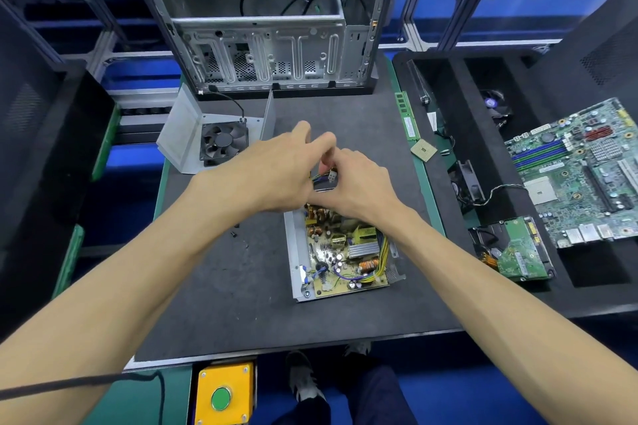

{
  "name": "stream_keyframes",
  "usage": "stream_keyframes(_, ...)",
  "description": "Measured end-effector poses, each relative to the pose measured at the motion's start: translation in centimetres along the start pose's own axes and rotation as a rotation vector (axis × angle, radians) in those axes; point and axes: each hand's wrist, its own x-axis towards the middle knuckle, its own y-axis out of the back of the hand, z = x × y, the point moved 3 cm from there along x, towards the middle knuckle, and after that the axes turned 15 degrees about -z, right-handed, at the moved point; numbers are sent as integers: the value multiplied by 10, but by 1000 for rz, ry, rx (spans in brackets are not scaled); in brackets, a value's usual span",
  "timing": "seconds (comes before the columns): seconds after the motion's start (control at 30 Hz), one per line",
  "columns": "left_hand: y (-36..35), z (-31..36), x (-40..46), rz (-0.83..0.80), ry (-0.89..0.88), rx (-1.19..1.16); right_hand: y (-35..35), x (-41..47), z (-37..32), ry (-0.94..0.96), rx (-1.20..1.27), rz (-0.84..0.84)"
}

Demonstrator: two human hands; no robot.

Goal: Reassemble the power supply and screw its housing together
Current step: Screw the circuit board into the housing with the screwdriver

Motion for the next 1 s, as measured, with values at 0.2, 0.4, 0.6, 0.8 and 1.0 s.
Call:
stream_keyframes(0.2,0,-9,2,98,69,95,-1,0,1,-20,9,0)
stream_keyframes(0.4,1,-8,2,206,160,153,0,0,0,-16,11,-5)
stream_keyframes(0.6,-2,-12,4,76,26,45,-1,0,0,-22,-1,-4)
stream_keyframes(0.8,-7,-12,3,170,196,267,-1,1,0,-19,-4,-7)
stream_keyframes(1.0,-6,-2,-2,43,-53,-57,0,0,0,-1,-24,-14)
